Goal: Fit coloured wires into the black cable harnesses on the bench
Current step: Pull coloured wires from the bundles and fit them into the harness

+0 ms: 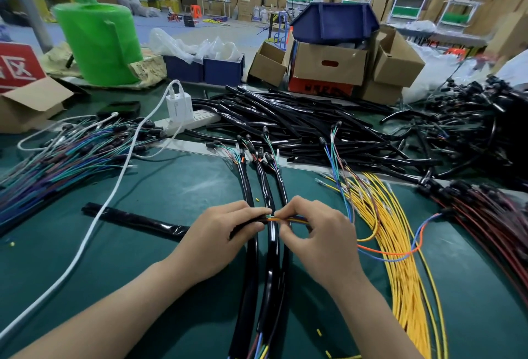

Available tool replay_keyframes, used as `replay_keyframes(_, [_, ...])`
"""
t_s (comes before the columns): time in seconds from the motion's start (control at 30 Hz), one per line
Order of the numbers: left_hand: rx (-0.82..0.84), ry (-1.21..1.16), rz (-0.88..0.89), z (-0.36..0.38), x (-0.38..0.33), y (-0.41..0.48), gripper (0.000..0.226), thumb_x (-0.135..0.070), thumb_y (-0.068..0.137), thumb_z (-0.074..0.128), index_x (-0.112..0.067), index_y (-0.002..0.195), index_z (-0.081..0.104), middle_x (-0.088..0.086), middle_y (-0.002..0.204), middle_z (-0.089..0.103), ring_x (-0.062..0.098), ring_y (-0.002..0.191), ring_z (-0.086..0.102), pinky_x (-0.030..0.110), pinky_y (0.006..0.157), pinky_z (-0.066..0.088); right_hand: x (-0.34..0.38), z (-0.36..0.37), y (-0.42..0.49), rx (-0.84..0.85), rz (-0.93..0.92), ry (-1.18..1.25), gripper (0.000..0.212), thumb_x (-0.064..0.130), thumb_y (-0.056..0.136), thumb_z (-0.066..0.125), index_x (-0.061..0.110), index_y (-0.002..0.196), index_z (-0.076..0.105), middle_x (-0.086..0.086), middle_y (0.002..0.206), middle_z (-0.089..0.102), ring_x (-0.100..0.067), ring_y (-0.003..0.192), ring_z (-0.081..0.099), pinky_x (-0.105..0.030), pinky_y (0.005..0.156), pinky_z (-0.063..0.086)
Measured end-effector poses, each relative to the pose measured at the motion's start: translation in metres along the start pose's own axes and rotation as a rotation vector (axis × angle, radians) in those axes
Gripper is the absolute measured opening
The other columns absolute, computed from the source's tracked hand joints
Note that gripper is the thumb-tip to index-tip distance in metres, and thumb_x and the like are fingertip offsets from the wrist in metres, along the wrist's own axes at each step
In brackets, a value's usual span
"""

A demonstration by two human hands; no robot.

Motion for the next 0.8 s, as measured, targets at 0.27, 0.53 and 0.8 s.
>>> replay_keyframes(0.27, [0.009, 0.07, -0.035, 0.0, -0.003, -0.005, 0.031, -0.041, 0.091, 0.047, -0.026, 0.11, 0.067, -0.02, 0.084, 0.057, 0.001, 0.069, 0.052, 0.029, 0.061, 0.049, -0.01, 0.015, 0.0, 0.186, 0.123, 0.178, 0.003, 0.034, 0.08, 0.063, 0.031, 0.08, 0.063, 0.02, 0.072, 0.065, 0.001, 0.071, 0.059, -0.03, 0.068, 0.047])
replay_keyframes(0.53, [-0.058, 0.02, -0.116, -0.002, 0.003, -0.008, 0.019, -0.03, 0.086, 0.058, -0.034, 0.104, 0.06, -0.018, 0.093, 0.068, 0.003, 0.085, 0.064, 0.035, 0.074, 0.053, -0.019, 0.03, -0.004, 0.268, 0.248, 0.305, 0.01, 0.022, 0.083, 0.064, 0.031, 0.08, 0.068, 0.012, 0.076, 0.071, -0.007, 0.081, 0.067, -0.04, 0.081, 0.051])
replay_keyframes(0.8, [-0.01, 0.004, -0.089, 0.001, -0.001, -0.007, 0.021, -0.027, 0.088, 0.057, -0.023, 0.106, 0.068, -0.015, 0.088, 0.065, 0.006, 0.08, 0.063, 0.035, 0.07, 0.052, -0.018, 0.032, -0.005, 0.287, 0.231, 0.41, 0.015, 0.013, 0.081, 0.064, 0.027, 0.077, 0.066, 0.008, 0.071, 0.069, 0.001, 0.056, 0.052, -0.014, 0.058, 0.034])
Point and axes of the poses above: each hand's wrist, its own y-axis towards the middle knuckle, its own z-axis out of the palm, x = y × z, the point moved 10 cm from there along y, towards the middle knuckle
